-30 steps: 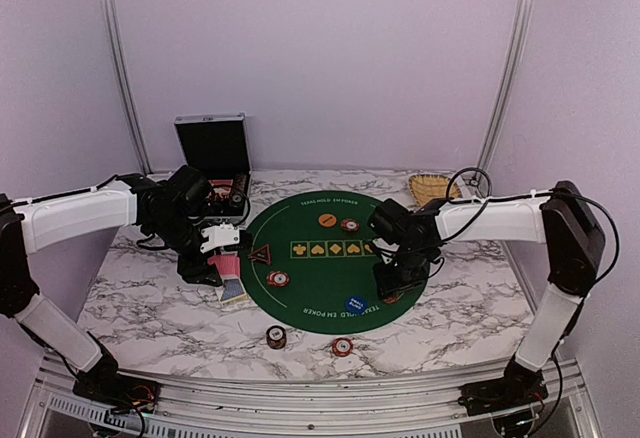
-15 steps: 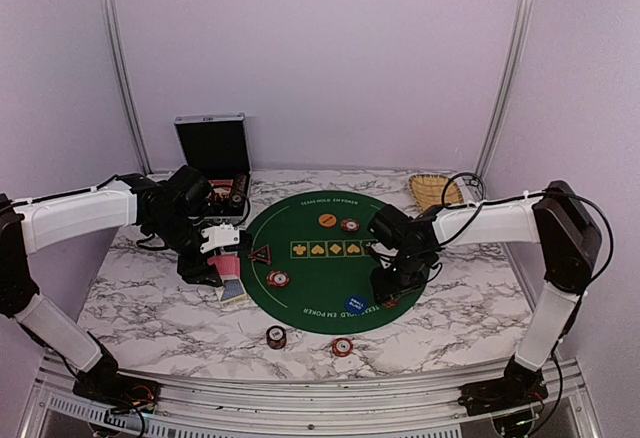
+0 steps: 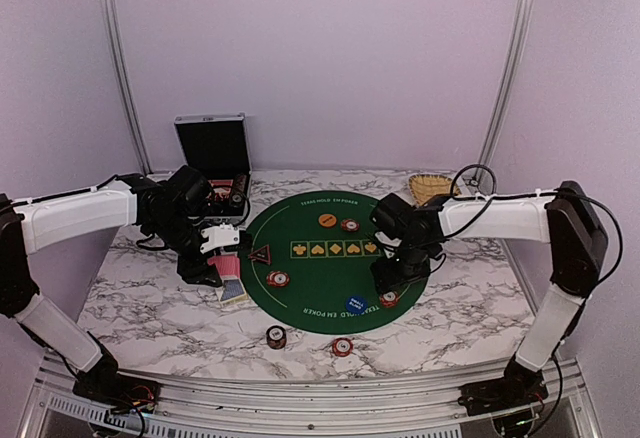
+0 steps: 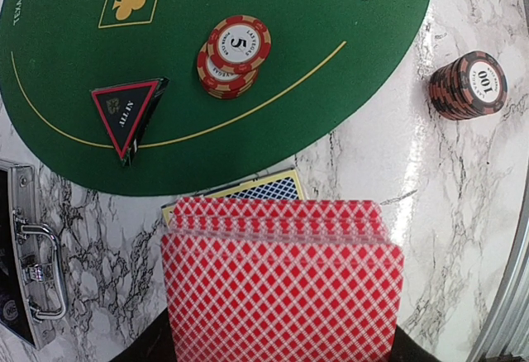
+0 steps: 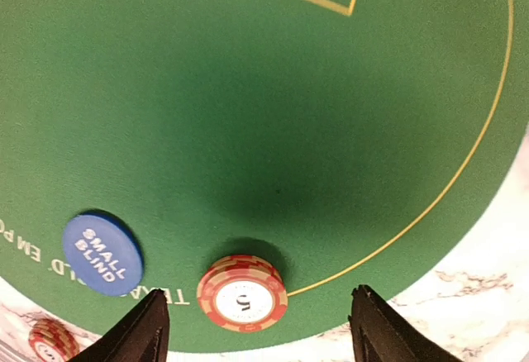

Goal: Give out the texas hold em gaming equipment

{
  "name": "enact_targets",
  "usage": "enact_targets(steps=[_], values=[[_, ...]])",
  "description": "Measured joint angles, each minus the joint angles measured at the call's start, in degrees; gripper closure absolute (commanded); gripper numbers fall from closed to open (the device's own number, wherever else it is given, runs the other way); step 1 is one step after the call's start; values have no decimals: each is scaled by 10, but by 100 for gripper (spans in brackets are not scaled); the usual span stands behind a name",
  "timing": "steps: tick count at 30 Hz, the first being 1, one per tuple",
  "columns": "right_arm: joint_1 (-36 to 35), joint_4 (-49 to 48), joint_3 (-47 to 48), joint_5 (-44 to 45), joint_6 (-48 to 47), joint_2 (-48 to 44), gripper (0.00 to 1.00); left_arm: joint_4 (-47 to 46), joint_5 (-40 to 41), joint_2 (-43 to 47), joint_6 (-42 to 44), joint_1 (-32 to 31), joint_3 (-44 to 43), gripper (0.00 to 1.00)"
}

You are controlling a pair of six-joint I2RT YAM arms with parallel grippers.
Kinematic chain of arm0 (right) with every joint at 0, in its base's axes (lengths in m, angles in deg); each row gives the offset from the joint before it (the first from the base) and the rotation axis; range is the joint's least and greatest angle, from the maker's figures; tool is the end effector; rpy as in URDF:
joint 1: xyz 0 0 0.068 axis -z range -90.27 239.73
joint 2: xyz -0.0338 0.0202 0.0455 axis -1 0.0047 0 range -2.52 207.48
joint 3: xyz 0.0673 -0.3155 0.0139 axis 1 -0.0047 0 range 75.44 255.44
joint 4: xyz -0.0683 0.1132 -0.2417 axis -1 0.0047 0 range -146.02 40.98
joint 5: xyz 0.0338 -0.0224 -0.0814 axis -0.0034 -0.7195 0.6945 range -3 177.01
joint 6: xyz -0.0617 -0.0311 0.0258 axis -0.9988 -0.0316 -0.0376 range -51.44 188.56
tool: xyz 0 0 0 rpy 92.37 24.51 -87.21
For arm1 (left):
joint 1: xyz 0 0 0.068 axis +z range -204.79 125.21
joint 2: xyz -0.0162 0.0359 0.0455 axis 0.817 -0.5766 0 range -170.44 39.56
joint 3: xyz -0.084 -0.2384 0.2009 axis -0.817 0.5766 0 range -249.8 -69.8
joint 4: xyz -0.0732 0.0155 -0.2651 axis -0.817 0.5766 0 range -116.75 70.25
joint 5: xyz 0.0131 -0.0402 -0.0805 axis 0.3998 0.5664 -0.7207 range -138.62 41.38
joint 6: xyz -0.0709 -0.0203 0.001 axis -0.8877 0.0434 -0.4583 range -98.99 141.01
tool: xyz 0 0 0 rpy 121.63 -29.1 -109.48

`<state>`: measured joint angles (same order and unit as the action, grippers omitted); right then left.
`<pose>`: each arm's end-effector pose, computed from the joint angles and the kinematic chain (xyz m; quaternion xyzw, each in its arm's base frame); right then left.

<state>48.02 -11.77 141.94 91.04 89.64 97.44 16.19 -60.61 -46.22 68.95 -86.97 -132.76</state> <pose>0.2667 0.2319 0.1986 -0.1742 0.9783 0.0258 0.1095 0.2595 -0.1785 0.2601 0.6426 0.7301 -0.0725 0.2209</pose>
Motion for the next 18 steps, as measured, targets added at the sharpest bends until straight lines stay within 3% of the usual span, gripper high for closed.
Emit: enact_targets(steps=[4,9,18], values=[[-41,18,58,17,-1,-23,16,1,0,0,0,0,0,100],[-149,21,126,11,-4,-19,13,3,0,0,0,0,0,100],[-276,24,242,-23,-27,104,13,3,0,0,-2,0,0,100]])
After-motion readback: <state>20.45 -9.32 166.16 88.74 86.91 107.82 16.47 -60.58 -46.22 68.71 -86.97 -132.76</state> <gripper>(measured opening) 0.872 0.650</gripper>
